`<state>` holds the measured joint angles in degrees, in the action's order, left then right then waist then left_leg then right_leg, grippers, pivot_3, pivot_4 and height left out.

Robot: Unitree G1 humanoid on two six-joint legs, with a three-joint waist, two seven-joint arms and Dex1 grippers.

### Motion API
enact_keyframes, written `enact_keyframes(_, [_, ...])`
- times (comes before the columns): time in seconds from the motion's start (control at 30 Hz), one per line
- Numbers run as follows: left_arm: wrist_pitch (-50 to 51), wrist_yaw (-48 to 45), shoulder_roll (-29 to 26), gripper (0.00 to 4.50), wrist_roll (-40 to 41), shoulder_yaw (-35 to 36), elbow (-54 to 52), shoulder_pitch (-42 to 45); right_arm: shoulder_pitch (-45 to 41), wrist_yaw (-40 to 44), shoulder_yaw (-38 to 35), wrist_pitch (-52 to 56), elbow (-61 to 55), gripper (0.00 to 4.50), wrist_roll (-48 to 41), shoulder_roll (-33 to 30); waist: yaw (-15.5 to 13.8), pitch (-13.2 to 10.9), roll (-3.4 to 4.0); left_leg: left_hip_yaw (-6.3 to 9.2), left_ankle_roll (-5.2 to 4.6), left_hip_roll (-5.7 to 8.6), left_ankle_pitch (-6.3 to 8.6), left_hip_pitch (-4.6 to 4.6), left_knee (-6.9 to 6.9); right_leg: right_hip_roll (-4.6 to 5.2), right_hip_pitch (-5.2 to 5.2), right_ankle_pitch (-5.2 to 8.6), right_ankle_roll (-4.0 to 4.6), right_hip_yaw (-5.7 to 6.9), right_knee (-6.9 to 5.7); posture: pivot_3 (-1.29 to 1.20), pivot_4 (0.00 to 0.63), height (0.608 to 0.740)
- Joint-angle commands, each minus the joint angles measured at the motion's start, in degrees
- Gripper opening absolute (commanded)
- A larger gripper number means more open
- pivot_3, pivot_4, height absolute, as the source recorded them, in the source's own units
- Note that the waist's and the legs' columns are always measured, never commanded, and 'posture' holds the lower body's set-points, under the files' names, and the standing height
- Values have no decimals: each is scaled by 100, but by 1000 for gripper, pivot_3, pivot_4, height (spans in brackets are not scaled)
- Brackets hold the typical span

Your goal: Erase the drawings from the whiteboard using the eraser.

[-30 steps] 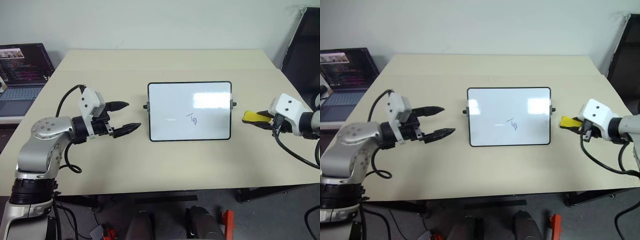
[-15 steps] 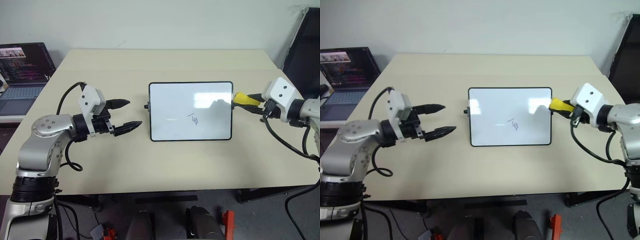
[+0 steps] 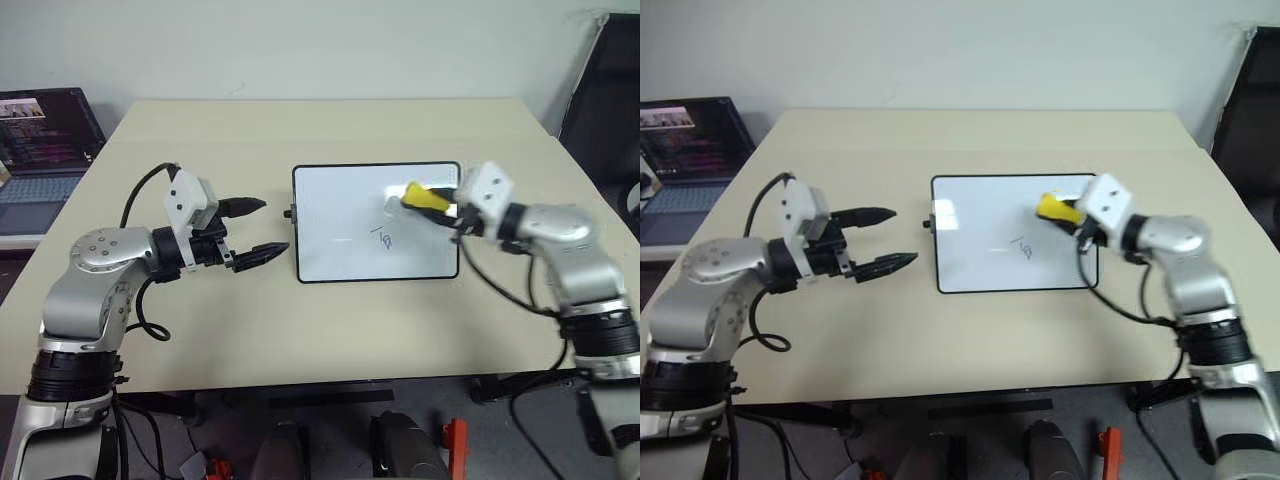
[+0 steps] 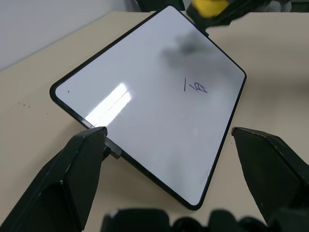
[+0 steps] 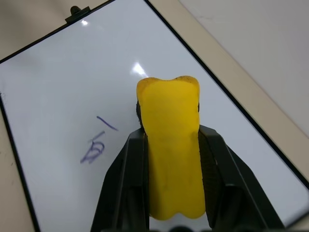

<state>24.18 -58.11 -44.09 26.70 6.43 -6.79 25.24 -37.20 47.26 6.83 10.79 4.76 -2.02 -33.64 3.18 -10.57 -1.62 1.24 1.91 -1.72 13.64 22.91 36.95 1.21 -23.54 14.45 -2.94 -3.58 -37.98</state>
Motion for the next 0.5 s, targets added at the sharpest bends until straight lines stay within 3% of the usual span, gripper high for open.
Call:
enact_keyframes(0.03, [-114, 3, -15, 4500, 20, 79, -122, 106, -223, -308, 128, -343, 227, 986, 312, 151, -32, 0, 0, 0, 0, 1, 0, 1, 1, 2, 0, 0, 0, 0, 1, 0, 150, 740])
enact_keyframes(0.3, [-106, 3, -13, 4500, 14, 71, -123, 124, -450, -631, 577, -929, 1372, 986, 1037, 298, -69, 0, 0, 1, 0, 3, 0, -1, 0, 4, 0, 0, 1, 3, -1, 0, 150, 740])
enact_keyframes(0.5, [-89, 23, -31, 4500, 2, 82, -143, 101, -62, -43, 998, -957, 1404, 986, 1162, 197, -34, 3, -3, 2, 0, 2, 0, -19, 1, 3, 17, -1, 1, 3, -4, 0, 150, 740])
